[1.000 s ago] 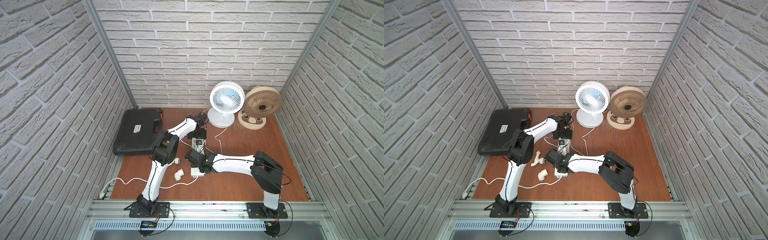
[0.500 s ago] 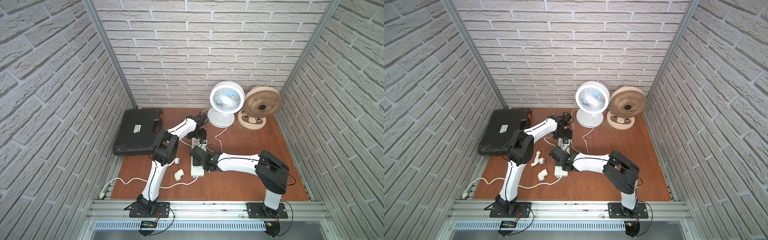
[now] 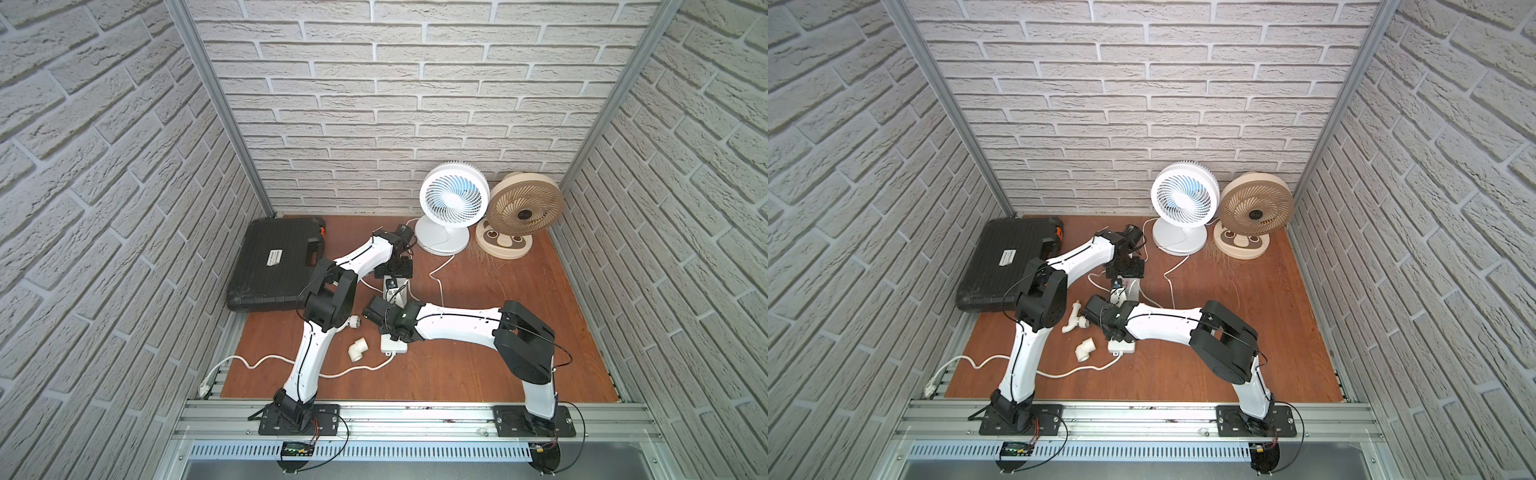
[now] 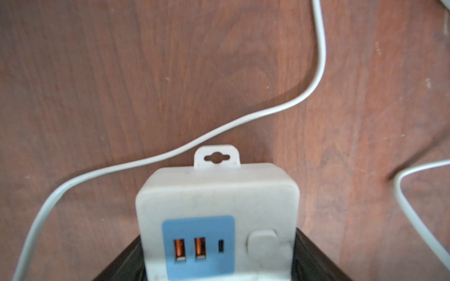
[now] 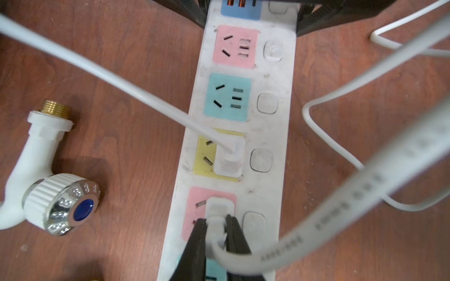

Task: Unplug the desk fan from the power strip
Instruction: Remove the plug from the socket.

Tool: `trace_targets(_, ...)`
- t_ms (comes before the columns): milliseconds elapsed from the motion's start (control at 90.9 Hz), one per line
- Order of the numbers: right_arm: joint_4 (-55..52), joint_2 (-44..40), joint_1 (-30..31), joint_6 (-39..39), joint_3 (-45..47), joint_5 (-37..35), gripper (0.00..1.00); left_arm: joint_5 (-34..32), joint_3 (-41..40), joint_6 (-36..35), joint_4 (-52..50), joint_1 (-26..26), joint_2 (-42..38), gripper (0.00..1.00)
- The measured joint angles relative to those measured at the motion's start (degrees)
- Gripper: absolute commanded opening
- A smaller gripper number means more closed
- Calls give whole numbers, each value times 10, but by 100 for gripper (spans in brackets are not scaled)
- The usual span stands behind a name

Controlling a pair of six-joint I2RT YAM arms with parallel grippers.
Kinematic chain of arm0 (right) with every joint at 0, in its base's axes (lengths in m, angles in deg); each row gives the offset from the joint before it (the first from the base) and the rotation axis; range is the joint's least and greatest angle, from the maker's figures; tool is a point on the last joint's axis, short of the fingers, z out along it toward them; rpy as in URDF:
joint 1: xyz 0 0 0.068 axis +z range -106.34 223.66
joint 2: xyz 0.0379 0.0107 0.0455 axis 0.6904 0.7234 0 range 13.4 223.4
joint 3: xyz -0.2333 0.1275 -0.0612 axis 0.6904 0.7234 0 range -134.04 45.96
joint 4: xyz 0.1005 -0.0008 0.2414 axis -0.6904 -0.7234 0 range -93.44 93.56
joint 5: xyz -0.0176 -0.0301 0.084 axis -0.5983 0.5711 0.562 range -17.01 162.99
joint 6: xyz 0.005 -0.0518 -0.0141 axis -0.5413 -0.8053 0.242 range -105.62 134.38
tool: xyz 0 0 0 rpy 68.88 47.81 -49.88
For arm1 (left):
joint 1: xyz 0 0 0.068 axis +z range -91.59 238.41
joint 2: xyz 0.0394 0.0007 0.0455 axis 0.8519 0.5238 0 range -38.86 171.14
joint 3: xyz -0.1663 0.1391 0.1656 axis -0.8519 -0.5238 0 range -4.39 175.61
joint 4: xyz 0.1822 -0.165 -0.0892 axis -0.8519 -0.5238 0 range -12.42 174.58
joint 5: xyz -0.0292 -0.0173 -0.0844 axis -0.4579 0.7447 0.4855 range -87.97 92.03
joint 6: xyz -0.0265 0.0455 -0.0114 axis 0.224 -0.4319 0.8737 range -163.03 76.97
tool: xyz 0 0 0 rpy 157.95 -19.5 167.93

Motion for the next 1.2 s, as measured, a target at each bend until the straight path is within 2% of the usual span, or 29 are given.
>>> trace_targets(385, 42, -16, -5, 7, 35, 6, 3, 1, 0, 0, 0, 1, 0, 0)
trace_targets(693, 122, -63, -37, 46, 107, 79, 3, 1, -7, 1, 7, 1, -4, 0)
trace_targets(957, 116, -63, -37, 46, 103, 79, 3, 3, -10, 1, 10, 2, -5, 0)
trace_targets(1199, 40, -32, -19, 20, 40, 48, 3, 9, -11, 1, 10, 4, -6, 0)
